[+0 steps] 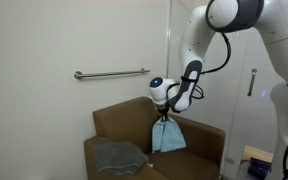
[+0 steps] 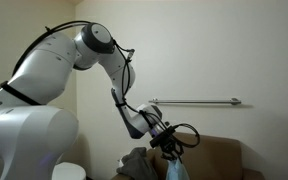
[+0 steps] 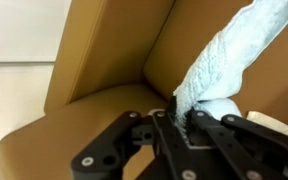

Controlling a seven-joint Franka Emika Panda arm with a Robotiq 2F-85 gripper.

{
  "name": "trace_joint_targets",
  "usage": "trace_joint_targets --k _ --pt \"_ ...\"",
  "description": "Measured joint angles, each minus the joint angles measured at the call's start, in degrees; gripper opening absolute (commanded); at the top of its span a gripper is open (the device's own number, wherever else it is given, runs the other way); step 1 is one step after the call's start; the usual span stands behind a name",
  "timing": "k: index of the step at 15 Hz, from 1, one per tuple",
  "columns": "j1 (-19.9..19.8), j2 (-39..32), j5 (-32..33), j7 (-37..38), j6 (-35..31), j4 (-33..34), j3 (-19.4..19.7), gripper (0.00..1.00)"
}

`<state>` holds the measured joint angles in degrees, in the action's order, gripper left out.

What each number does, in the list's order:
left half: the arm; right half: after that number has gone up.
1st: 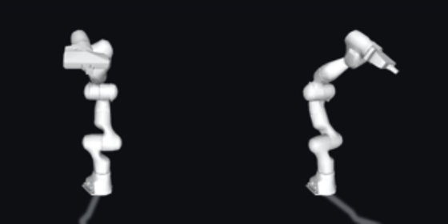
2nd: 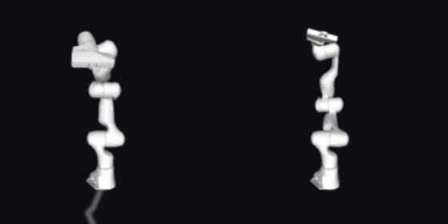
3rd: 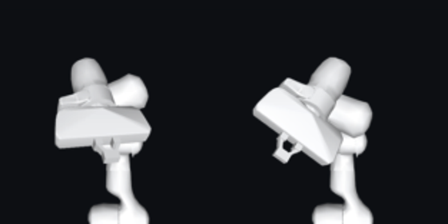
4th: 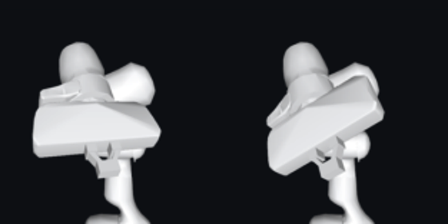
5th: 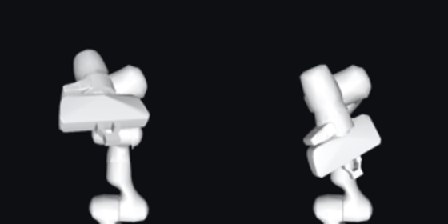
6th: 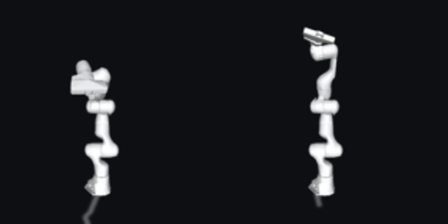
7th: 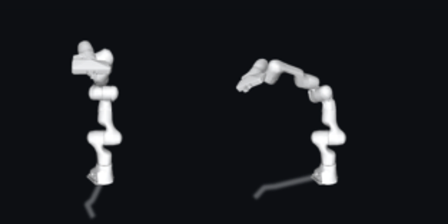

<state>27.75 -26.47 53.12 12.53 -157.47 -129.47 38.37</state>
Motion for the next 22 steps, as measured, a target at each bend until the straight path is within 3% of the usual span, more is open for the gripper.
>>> trace_joint_targets --k 3,5,8,9,12,15,19,22 --pt "11.99 7.17 10.57 9.07 5.80 -2.46 5.20 0.04" --pt "16.25 12.86 16.52 14.99 14.61 -2.95 3.43 0.04" --pt "24.75 20.97 17.49 17.55 28.09 -3.45 1.84 0.04" --pt "25.41 23.37 17.45 17.82 32.53 -3.32 -1.37 0.04" --pt "20.56 27.77 15.69 17.87 39.75 -2.28 -15.62 0.04" --pt "10.65 27.75 13.59 17.64 38.03 -1.11 -27.28 0.04" --pt "-3.35 23.23 13.43 17.59 25.37 -0.88 -34.53 0.04" --pt "-10.54 17.03 13.48 16.77 16.71 0.89 -37.44 0.04"
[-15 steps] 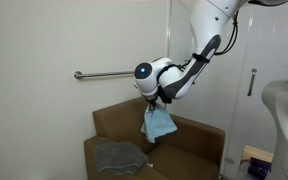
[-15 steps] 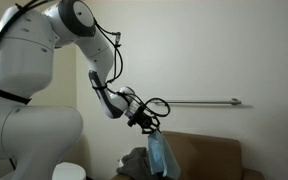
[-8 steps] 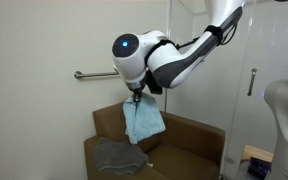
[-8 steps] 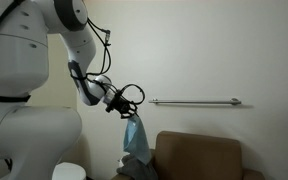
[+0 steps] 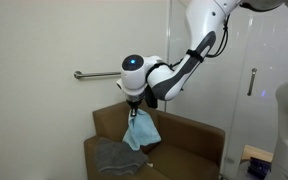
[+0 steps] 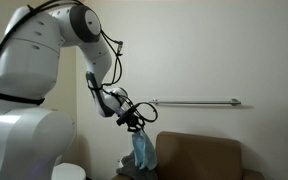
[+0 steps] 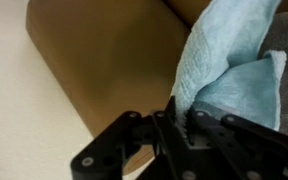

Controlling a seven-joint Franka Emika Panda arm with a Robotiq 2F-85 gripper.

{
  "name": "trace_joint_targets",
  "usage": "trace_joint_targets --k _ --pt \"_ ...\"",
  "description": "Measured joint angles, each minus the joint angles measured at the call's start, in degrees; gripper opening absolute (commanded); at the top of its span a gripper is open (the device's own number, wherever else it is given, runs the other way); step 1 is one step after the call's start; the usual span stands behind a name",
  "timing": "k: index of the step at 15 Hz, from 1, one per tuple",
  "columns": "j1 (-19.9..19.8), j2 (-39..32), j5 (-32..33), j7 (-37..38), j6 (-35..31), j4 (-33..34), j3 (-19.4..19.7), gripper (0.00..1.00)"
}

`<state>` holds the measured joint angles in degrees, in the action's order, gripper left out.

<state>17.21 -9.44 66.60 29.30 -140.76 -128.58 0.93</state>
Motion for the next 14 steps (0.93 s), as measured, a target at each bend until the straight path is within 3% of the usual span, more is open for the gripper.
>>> trace_joint_targets --k 2,6,14 --pt "-2.00 -4.12 0.07 -0.96 -2.45 2.16 -1.78 0.04" --pt "-2.07 -9.50 0.07 -3.81 -2.66 6.55 -5.21 0.04" --pt "-1.17 -13.80 0.11 -11.06 -2.64 12.26 -9.41 0.04"
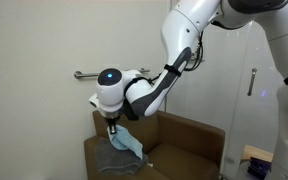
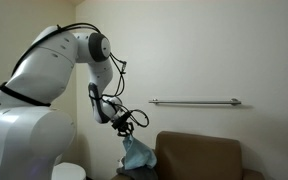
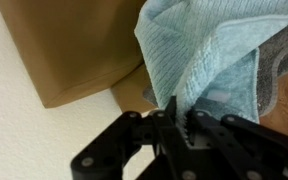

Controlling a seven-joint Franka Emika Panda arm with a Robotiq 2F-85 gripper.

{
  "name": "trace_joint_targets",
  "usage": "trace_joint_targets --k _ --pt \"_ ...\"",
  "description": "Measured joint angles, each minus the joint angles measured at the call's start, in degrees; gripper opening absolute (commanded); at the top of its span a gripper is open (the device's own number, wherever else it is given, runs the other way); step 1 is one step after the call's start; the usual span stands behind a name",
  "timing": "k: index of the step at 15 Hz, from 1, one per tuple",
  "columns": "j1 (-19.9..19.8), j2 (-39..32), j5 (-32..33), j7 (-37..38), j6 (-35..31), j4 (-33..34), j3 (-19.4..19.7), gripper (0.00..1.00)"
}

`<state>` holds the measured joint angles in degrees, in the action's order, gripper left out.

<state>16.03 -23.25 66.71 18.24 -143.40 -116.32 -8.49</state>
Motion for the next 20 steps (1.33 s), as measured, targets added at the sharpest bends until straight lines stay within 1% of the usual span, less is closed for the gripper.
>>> trace_joint_targets --k 3,4,5,6,8,12,16,18,20 --pt "0.01 -2.26 -0.16 -3.45 -0.01 2.47 -0.89 0.03" --pt "0.00 -3.14 -0.46 -4.61 -0.01 3.40 -0.98 0.04" --pt "-0.01 -4.05 -1.09 -5.85 -0.01 4.36 -1.00 0.31" --pt "-0.03 -4.95 -1.68 -7.11 -0.01 5.29 -1.01 0.32" --pt "-0.04 -6.36 -2.31 -8.93 -0.01 6.83 -1.01 0.44" --pt "-0.05 -7.62 -3.47 -10.67 -0.01 8.63 -0.95 0.69" --pt "-0.19 -7.58 -3.76 -10.75 -0.16 9.41 -0.50 0.95" --pt "-0.32 -7.03 -3.76 -10.55 -1.17 9.46 0.04 1.00" --pt "-0.93 -5.73 -3.76 -9.88 -3.24 8.95 0.69 1.00"
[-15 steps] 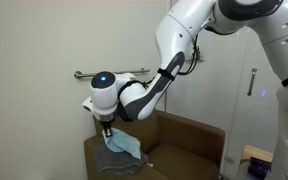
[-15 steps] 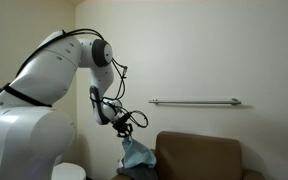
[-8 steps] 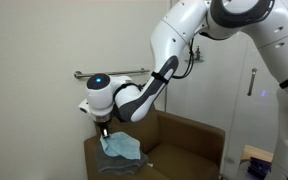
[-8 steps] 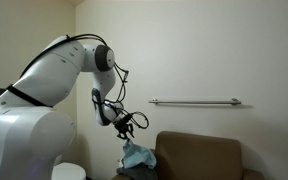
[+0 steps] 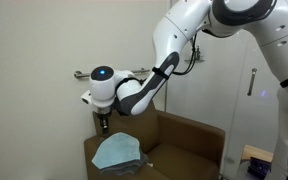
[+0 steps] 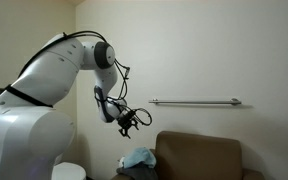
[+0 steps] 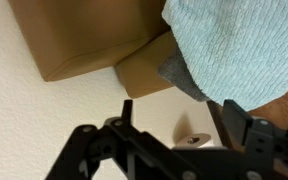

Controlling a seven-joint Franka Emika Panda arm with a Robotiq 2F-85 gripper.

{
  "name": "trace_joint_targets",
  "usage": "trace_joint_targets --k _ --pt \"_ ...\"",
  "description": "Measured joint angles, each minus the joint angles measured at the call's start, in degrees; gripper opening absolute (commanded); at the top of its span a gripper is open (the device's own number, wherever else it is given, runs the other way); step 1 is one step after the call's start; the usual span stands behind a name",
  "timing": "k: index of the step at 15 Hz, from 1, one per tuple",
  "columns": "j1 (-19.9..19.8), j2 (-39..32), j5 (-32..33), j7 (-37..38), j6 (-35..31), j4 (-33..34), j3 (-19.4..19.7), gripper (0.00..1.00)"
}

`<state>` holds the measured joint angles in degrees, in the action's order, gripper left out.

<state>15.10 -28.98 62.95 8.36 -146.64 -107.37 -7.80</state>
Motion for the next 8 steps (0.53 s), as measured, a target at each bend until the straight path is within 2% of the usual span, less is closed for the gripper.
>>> trace_joint_targets --k 4,8 --pt "-4.02 5.43 -1.33 2.36 -7.17 -5.11 2.23 1.00" --pt "-12.58 8.70 -5.34 2.12 -15.98 -12.88 4.71 1.00"
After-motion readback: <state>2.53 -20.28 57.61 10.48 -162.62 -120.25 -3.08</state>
